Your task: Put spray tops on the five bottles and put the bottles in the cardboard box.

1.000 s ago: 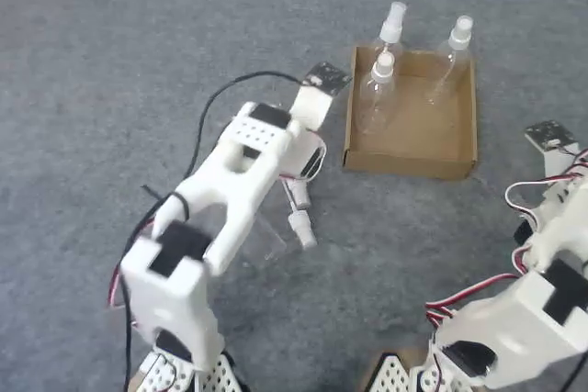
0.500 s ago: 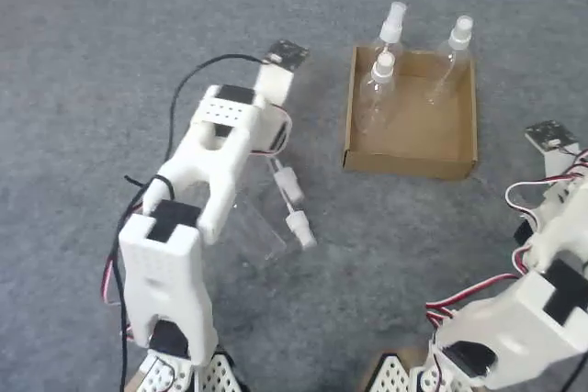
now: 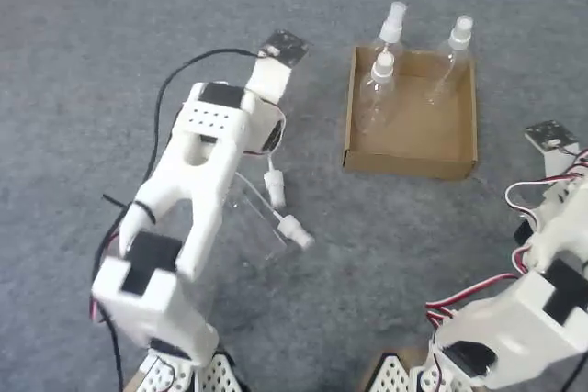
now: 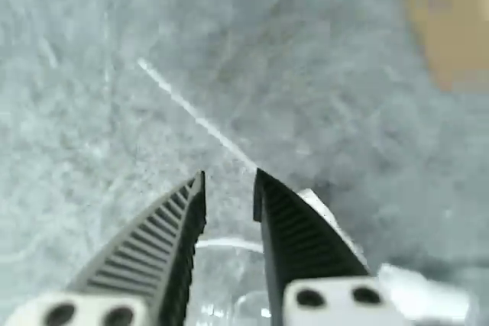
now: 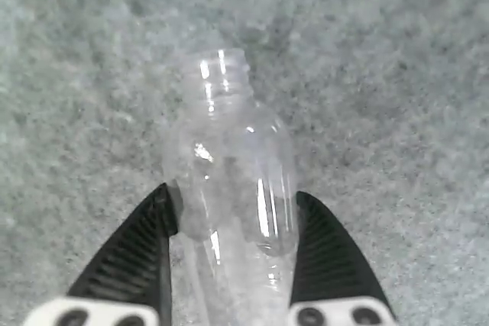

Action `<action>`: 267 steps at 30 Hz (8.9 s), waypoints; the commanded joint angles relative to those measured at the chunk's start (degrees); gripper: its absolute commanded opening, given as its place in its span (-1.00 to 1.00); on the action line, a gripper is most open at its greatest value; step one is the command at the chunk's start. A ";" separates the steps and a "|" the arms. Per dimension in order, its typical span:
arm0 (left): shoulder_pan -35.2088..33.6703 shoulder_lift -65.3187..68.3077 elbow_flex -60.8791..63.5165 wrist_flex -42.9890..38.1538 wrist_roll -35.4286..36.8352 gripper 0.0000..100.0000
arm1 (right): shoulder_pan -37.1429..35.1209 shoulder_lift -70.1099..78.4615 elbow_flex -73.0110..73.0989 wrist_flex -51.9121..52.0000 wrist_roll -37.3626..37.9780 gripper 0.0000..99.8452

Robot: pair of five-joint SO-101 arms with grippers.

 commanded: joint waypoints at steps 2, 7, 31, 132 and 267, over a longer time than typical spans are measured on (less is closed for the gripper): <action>2.64 -7.82 2.51 6.33 -15.03 -0.82 | 0.66 0.48 0.09 -0.84 0.97 -0.99; 2.37 -4.22 2.77 8.62 -21.36 -0.71 | 0.66 0.84 0.09 -0.84 2.46 -0.99; 5.98 7.91 2.51 0.44 -24.44 -0.73 | 0.75 0.84 0.09 -0.84 5.71 -0.99; 7.21 15.12 -4.53 -2.11 -24.44 -0.72 | 0.75 0.84 0.09 -0.40 5.71 -0.99; -15.91 27.60 -32.84 18.99 -3.43 -0.75 | -3.56 -0.57 -0.97 -0.57 -6.33 -0.99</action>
